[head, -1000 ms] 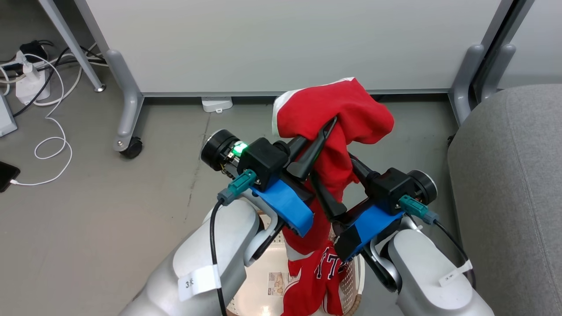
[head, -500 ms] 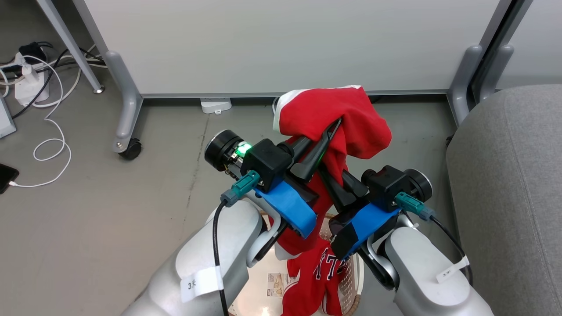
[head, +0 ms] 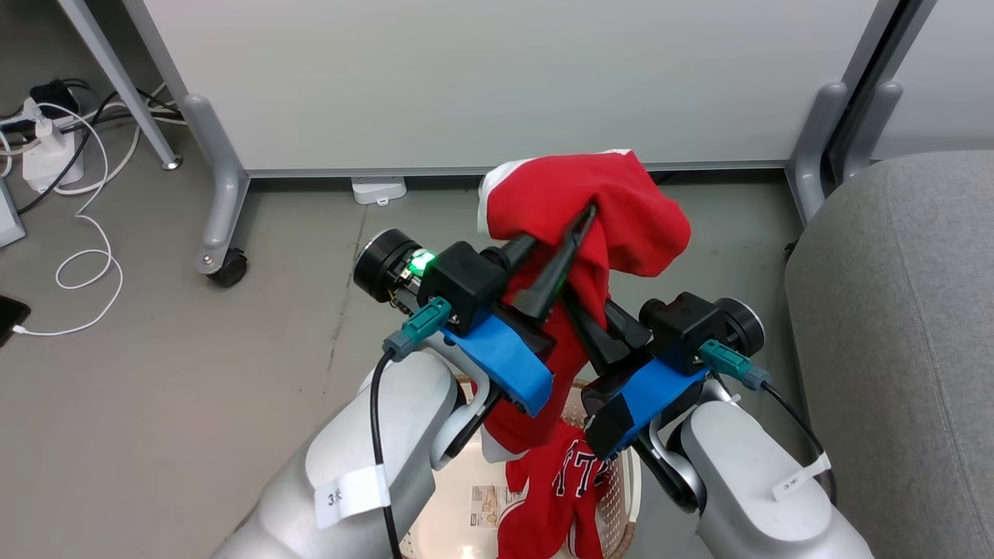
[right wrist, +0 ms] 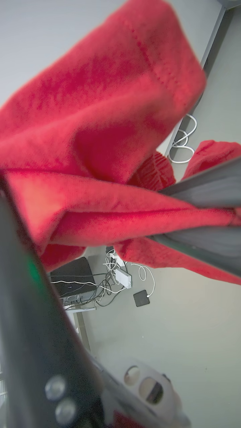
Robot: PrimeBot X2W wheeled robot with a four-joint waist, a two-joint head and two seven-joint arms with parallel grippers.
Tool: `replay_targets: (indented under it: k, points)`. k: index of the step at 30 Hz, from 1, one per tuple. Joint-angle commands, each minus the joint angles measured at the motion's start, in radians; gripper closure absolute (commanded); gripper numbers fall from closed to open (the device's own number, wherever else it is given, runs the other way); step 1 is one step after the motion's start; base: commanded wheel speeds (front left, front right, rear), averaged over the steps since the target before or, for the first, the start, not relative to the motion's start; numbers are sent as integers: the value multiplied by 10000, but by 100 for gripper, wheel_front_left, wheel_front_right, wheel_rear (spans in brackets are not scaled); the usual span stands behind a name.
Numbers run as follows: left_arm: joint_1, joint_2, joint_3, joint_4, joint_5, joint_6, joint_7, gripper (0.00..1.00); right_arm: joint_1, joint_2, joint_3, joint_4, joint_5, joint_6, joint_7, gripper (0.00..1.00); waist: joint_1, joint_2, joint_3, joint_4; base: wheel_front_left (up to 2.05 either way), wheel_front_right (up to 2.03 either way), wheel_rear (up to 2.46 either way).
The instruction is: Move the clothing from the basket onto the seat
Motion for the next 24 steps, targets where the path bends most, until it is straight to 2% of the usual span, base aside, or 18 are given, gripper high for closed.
replay_targets:
  k: [1,14,24]
  points:
    - [5,7,19,57,38,10,-27,0,0,-28,-17,-60,20,1,-7,100,-1,0,3,-8,0,0,0]
    - [91,-39,215,85,289,5,-27,0,-109,-28,-197,-209,7,1,-7,100,-1,0,170,-77,0,0,0]
    - [259,163,428,-291,682,53,-26,0,-192,-30,-995,-457,-492,1,-8,100,-1,0,583,-751,0,0,0]
